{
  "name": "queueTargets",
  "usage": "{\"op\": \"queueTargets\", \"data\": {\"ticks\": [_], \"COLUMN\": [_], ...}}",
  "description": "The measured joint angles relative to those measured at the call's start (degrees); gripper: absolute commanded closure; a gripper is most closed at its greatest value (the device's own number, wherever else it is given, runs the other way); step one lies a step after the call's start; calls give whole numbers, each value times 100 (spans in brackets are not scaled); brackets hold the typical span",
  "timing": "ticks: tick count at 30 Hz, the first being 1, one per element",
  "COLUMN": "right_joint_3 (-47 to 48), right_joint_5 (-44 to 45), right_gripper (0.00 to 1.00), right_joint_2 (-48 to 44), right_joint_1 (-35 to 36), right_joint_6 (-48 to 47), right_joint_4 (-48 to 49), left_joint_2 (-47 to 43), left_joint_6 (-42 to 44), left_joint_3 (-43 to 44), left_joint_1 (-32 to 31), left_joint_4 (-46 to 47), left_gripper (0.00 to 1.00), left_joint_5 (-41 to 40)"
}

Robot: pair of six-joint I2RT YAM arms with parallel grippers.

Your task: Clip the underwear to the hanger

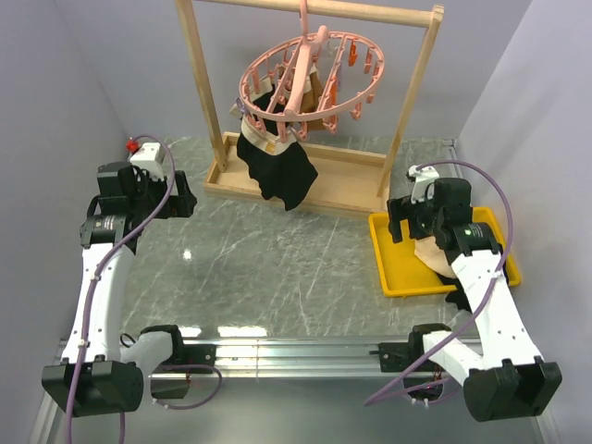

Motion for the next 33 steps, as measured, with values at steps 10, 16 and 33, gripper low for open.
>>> {"op": "queueTargets", "data": {"ticks": [10,16,33], "right_joint_3": [658,986,455], "right_joint_5": [-33,-37,267], "right_gripper": [1,9,17], "right_joint_2": [1040,1705,3180], "right_joint_1": [-1215,-2061,-2813], "right_joint_6": [-675,-1353,-1943], "right_joint_4": [-828,-1143,-828], "left_joint_2": [144,190,219], "left_joint_6": [50,52,282], "left_joint_3": [306,350,435], "left_joint_1": [0,0,0], "left_joint_4": [-205,-254,-417], "left_gripper": [1,1,1], "left_joint_5": [684,942,1668]}}
